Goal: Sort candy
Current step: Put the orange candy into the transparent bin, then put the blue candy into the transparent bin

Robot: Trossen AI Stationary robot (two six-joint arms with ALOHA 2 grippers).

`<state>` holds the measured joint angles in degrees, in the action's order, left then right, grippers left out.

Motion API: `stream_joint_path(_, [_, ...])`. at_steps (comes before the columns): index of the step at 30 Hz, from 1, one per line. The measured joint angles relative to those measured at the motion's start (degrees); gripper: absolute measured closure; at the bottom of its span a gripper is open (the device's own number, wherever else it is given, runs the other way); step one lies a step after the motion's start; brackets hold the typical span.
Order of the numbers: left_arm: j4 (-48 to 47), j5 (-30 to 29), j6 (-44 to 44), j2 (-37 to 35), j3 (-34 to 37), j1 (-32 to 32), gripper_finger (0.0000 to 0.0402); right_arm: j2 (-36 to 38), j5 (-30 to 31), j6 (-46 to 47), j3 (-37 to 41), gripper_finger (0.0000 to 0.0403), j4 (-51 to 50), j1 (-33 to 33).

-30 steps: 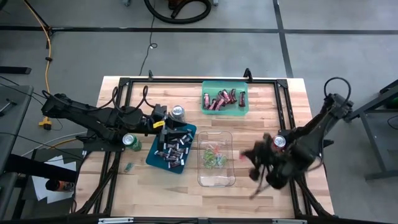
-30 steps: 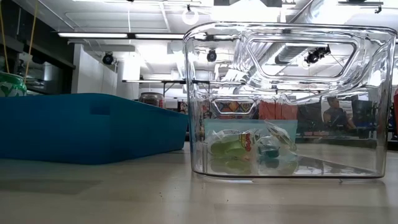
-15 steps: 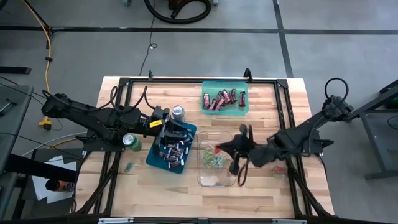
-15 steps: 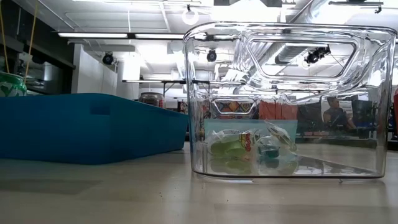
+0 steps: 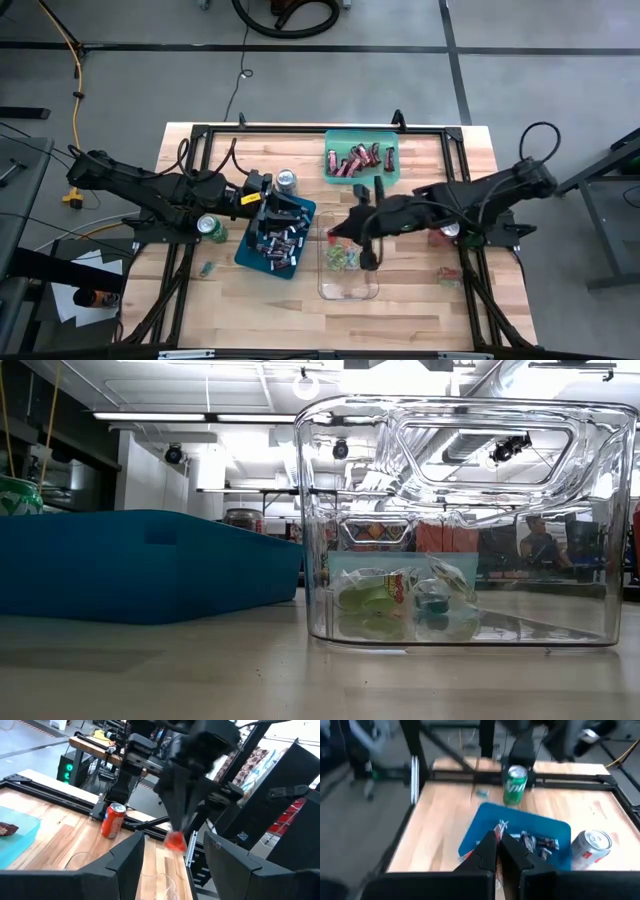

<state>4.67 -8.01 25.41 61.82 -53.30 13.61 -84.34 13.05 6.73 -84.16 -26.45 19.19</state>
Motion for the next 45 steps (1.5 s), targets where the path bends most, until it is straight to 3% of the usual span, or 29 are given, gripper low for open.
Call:
stream_joint_path(5, [0.0, 0.0, 0.0, 0.0, 0.0, 0.0, 0.0209, -8.6, -0.2, -3.1, -11.6, 0.0403, -18.8, -0.2])
stream_joint_path(10, [0.0, 0.0, -0.1, 0.0, 0.0, 0.0, 0.0209, -14.7, -0.8, -1.5, -11.9, 0.0403, -28.2, -1.8])
stream_joint_path(17, [-0.1, -0.1, -0.1, 0.0, 0.0, 0.0, 0.0209, -18.3, -10.3, 1.7, 2.8, 0.0403, -19.6, -5.3])
stream_joint_path(20, [-0.2, -0.1, -0.1, 0.0, 0.0, 0.0, 0.0209, -18.3, -11.9, 6.1, 8.7, 0.0403, -12.0, -6.8])
stream_joint_path(25, [-0.3, -0.1, -0.1, 0.0, 0.0, 0.0, 0.0209, -18.2, -12.0, 13.5, 11.2, 0.0396, -8.8, -8.3])
stream_joint_path(29, [-0.5, -0.1, -0.3, 0.0, 0.0, 0.0, 0.0209, -18.2, -11.8, 13.4, 10.5, 0.0357, -8.9, -8.4])
stream_joint_path(37, [-0.5, -0.2, -1.1, 0.0, 0.0, 0.0, 0.0209, -18.2, -7.5, 7.1, 7.5, 0.0219, -9.8, -6.9])
stream_joint_path(41, [-0.5, -0.2, -2.1, 0.0, 0.0, 0.0, 0.0209, -18.1, -8.5, 5.5, 2.4, 0.0174, -19.0, -7.0])
stream_joint_path(45, [-0.6, -0.1, -2.1, 0.0, 0.0, 0.0, 0.0209, -15.3, -6.8, 3.3, -4.3, 0.016, -29.3, -7.1])
